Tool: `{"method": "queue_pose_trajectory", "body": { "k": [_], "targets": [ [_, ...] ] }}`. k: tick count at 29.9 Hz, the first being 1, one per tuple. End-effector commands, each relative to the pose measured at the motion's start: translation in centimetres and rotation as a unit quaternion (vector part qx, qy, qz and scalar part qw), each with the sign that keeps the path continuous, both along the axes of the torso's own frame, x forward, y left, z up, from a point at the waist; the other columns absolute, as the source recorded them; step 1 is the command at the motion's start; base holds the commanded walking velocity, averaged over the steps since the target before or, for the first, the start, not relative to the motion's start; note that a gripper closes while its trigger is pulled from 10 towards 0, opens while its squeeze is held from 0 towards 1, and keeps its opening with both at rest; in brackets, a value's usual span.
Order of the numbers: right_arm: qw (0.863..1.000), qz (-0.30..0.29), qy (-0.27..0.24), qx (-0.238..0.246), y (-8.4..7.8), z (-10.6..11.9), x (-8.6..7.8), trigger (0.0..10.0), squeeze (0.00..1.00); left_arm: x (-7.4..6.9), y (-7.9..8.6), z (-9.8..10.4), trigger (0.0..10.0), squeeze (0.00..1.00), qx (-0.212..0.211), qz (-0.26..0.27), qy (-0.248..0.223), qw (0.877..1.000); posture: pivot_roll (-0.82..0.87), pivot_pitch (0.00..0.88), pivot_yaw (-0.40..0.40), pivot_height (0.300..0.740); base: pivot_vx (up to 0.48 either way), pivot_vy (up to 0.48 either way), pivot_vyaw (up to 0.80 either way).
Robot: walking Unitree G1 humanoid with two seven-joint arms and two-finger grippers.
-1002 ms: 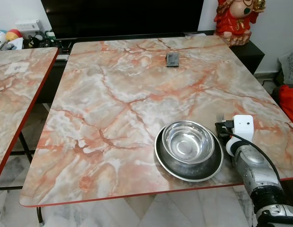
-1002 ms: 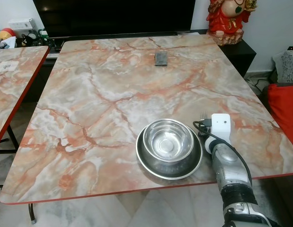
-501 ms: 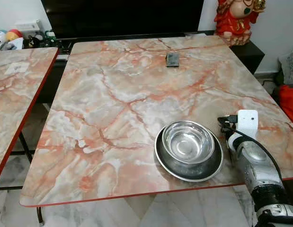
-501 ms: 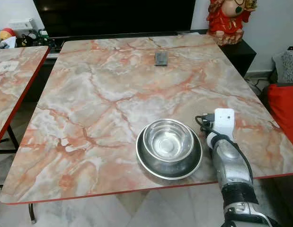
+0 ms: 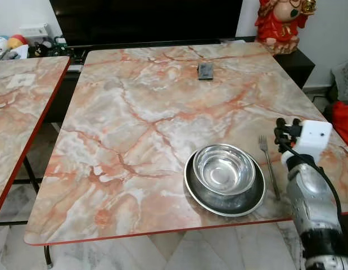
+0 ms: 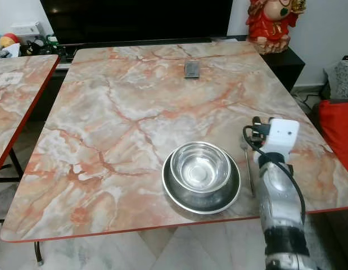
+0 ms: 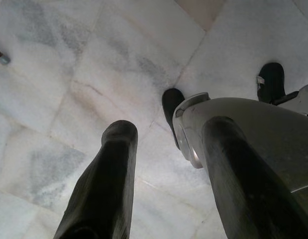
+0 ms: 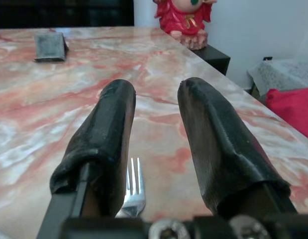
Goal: Setting the table
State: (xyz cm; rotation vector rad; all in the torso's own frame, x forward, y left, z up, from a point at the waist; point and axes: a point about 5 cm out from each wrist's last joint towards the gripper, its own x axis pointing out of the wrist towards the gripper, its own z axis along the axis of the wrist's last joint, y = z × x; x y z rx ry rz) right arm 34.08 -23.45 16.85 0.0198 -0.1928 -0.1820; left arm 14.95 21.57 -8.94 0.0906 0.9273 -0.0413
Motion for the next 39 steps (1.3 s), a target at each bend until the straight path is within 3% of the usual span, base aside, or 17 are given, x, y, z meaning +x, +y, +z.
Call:
{"method": "queue_pose_trajectory", "body": {
  "k": [1, 8, 17, 28, 39],
  "targets": [
    [1.0, 0.009, -0.028, 0.0, 0.6, 0.5, -0.6, 10.0, 0.0, -1.1, -0.3, -0.5, 10.0, 0.0, -0.003, -0.001, 0.019, 1.0, -0.05, 0.141, 0.007, 0.74, 0.0, 0.0, 0.0],
    [0.996, 0.029, -0.078, -0.021, 1.9, 2.1, -1.7, 10.0, 0.0, -0.8, -0.2, -0.4, 10.0, 0.0, -0.001, 0.002, 0.014, 1.0, -0.07, 0.121, 0.004, 0.74, 0.0, 0.0, 0.31],
    [0.997, 0.043, -0.064, -0.018, 2.7, 1.2, -2.4, 10.0, 0.0, -0.6, -0.4, -0.3, 10.0, 0.0, -0.003, 0.002, 0.011, 1.0, -0.07, 0.058, 0.001, 0.74, 0.0, 0.0, 0.12],
    [0.997, 0.037, -0.063, 0.011, 3.8, 0.8, -2.2, 10.0, 0.0, 2.2, -0.2, 0.8, 10.0, 0.0, 0.0, -0.003, -0.02, 1.0, -0.08, 0.0, 0.016, 0.74, 0.0, 0.0, 0.0],
    [0.998, 0.042, -0.054, 0.008, 4.4, 0.1, -2.5, 10.0, 0.0, 1.5, -0.4, 0.5, 10.0, 0.0, -0.008, 0.009, -0.016, 1.0, -0.06, 0.0, 0.004, 0.74, 0.0, 0.0, 0.0]
  ]
}}
